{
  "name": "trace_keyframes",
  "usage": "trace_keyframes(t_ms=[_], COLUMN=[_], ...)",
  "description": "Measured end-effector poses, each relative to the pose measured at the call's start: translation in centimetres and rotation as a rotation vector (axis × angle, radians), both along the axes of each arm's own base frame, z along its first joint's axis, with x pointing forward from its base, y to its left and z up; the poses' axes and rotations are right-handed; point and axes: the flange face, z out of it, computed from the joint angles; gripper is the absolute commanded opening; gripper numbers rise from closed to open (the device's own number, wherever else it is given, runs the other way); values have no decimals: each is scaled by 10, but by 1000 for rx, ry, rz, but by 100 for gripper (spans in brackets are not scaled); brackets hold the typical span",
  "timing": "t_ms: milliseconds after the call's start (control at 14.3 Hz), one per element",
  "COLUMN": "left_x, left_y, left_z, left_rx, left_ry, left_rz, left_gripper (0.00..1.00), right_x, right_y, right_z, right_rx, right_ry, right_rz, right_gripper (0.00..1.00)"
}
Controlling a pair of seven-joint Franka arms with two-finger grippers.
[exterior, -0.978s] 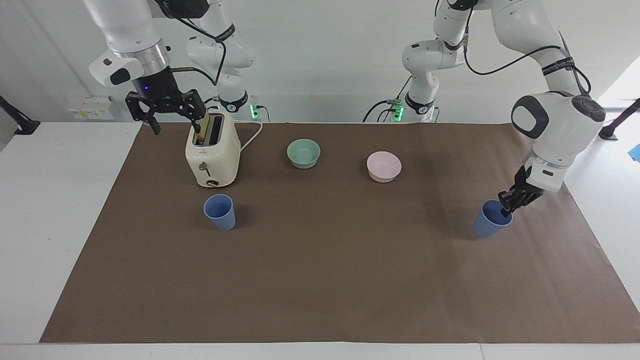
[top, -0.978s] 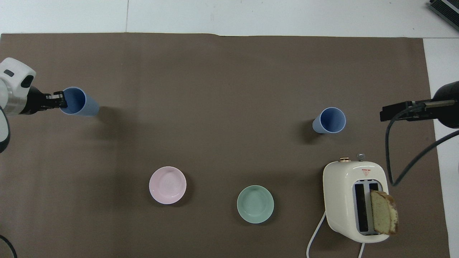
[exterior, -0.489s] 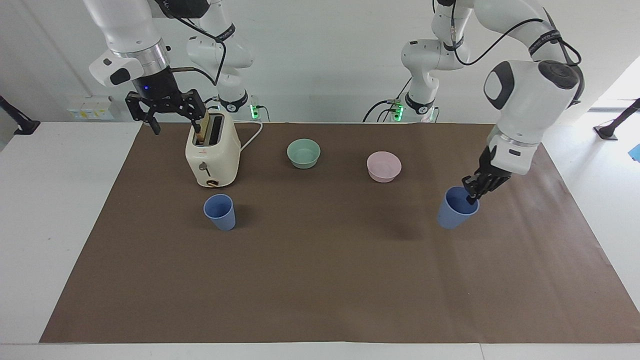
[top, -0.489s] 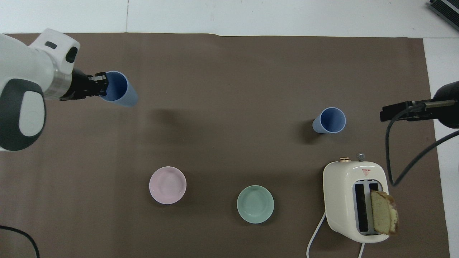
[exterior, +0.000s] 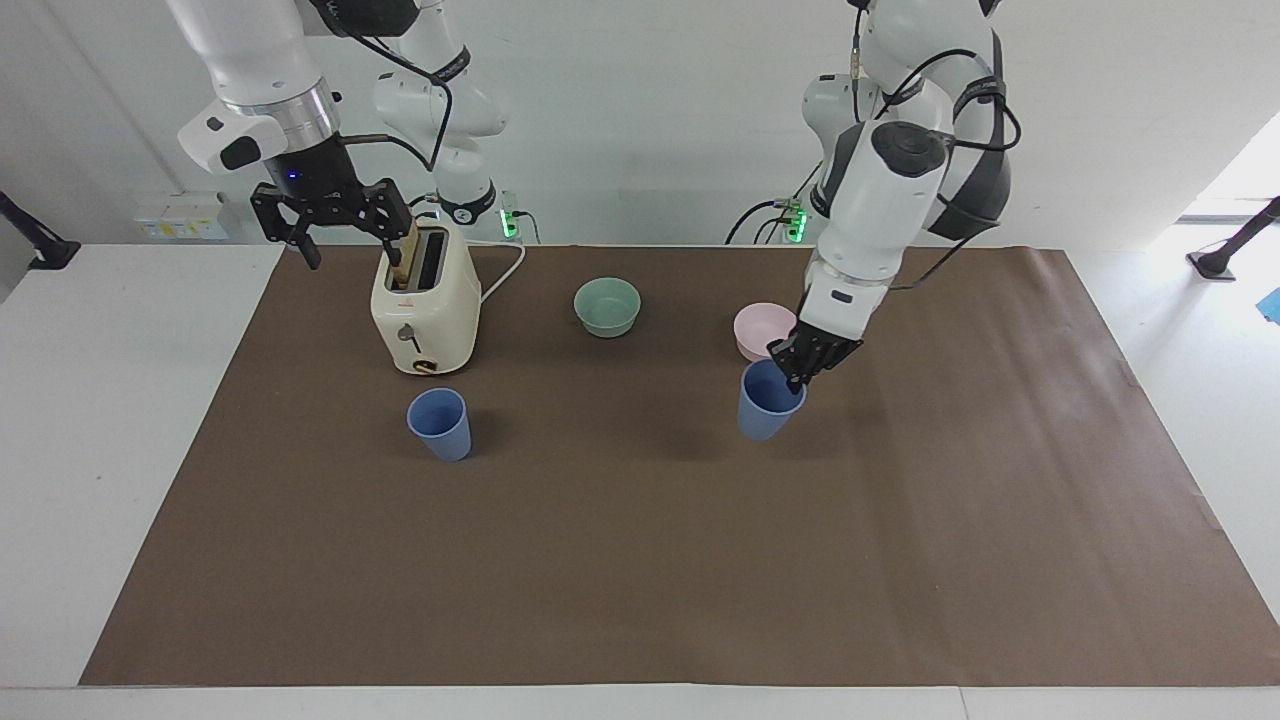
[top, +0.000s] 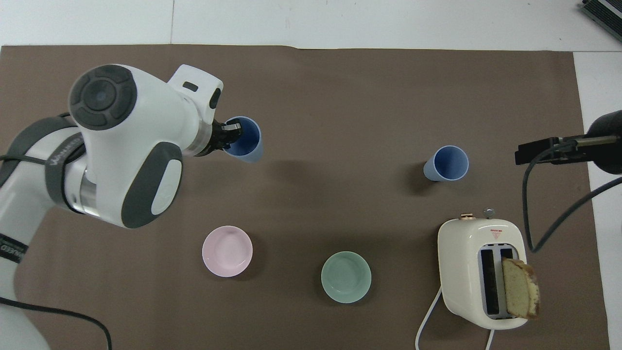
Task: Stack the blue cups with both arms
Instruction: 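Lift the blue cup with the left gripper and carry it toward table center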
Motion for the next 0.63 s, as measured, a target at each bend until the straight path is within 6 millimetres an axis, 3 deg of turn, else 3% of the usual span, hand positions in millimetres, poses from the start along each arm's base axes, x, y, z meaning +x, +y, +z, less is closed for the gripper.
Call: trace_keyframes(t_ms=[279, 629], left_x=[-4, -7], left_y=[-46, -59], left_z=[-50, -84], left_rx=[3, 5], left_ry=[10, 14], left_rz=[-49, -65], left_gripper=[0, 0], right_x=[0, 0], right_y=[0, 2], right_z=[0, 0], right_rx=[0, 8], right_ry=[-1, -2], right_rz=[0, 2], right_gripper=[100, 100])
